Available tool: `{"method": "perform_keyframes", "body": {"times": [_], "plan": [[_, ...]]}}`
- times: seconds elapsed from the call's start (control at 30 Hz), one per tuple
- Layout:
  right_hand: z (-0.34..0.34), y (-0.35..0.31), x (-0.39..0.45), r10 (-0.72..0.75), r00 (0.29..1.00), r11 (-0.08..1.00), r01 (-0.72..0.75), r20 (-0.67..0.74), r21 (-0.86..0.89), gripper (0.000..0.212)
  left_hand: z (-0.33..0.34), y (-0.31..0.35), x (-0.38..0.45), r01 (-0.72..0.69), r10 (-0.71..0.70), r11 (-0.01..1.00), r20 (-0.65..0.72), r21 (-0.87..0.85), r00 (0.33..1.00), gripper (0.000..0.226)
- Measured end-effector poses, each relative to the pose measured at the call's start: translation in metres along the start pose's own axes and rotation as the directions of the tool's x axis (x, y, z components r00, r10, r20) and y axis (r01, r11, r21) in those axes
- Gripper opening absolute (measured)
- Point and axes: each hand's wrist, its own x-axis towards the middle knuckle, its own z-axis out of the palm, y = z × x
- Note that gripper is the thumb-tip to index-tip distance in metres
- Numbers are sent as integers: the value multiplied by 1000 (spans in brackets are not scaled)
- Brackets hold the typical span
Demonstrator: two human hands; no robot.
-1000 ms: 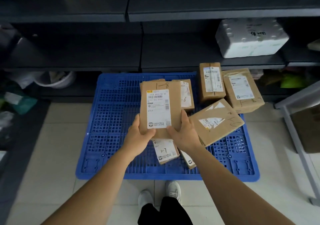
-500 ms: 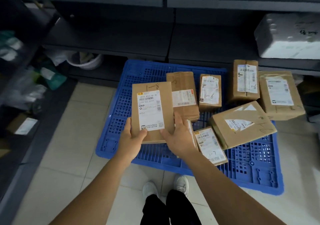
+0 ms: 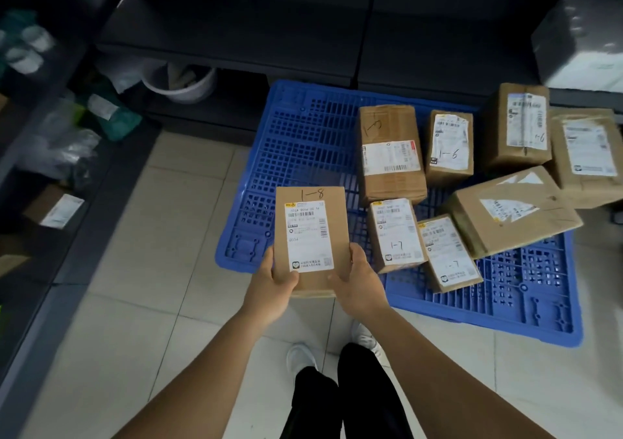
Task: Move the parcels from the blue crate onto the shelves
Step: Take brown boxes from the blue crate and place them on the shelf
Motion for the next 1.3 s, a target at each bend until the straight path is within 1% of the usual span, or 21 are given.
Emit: {"method": "perform_keyframes", "body": {"times": [0.1, 0.2, 0.3, 0.37, 0.43, 0.5, 0.57, 0.6, 0.67, 0.7, 0.77, 0.87, 1.07, 1.2, 1.3], "plan": [[11, 8, -2, 25, 1000, 999, -24, 3, -39, 69, 1, -11, 3, 18, -20, 999, 51, 42, 998, 56], [19, 16, -1, 45, 999, 997, -45, -7, -69, 71, 3, -19, 5, 13, -17, 999, 88, 50, 996, 61], [21, 24, 2, 52, 998, 996, -54, -17, -74, 72, 6, -26, 5, 25, -25, 1000, 108, 1, 994, 56], [21, 27, 2, 51, 999, 995, -51, -2, -85, 75, 7, -31, 5, 57, -53, 998, 102, -36, 993, 49], [20, 29, 1, 38, 999, 994, -40, -19, -99, 79, 9, -36, 7, 80, -75, 996, 96, -48, 993, 40], [17, 32, -1, -3, 991, 988, -17, -132, -154, 79, 12, -41, 10, 100, -94, 994, 100, -51, 990, 37], [9, 35, 0, -48, 952, 972, -25, -302, -235, 79, 14, -44, 11, 112, -106, 992, 101, -56, 989, 35], [4, 38, 1, -60, 925, 963, -47, -376, -267, 80, 14, -46, 11, 118, -112, 991, 102, -60, 988, 35], [-7, 45, 8, -19, 891, 950, -125, -454, -285, 86, 16, -48, 12, 129, -122, 989, 100, -73, 988, 35], [-12, 50, 12, 18, 888, 946, -164, -460, -279, 89, 18, -50, 11, 136, -128, 987, 95, -80, 987, 35], [-21, 58, 22, 94, 899, 938, -223, -428, -264, 93, 21, -52, 10, 146, -137, 985, 89, -92, 987, 33], [-31, 65, 36, 136, 910, 941, -242, -392, -236, 94, 24, -53, 9, 145, -139, 986, 74, -84, 987, 31], [-40, 71, 43, 74, 909, 971, -159, -411, -176, 84, 29, -51, 8, 153, -152, 983, 17, -106, 988, 35], [-33, 71, 31, -17, 931, 990, -36, -365, -137, 90, 35, -50, 8, 164, -169, 974, -21, -156, 985, 36], [-23, 73, 22, -52, 943, 997, 28, -328, -77, 94, 40, -49, 7, 172, -183, 965, -38, -200, 982, 38]]}}
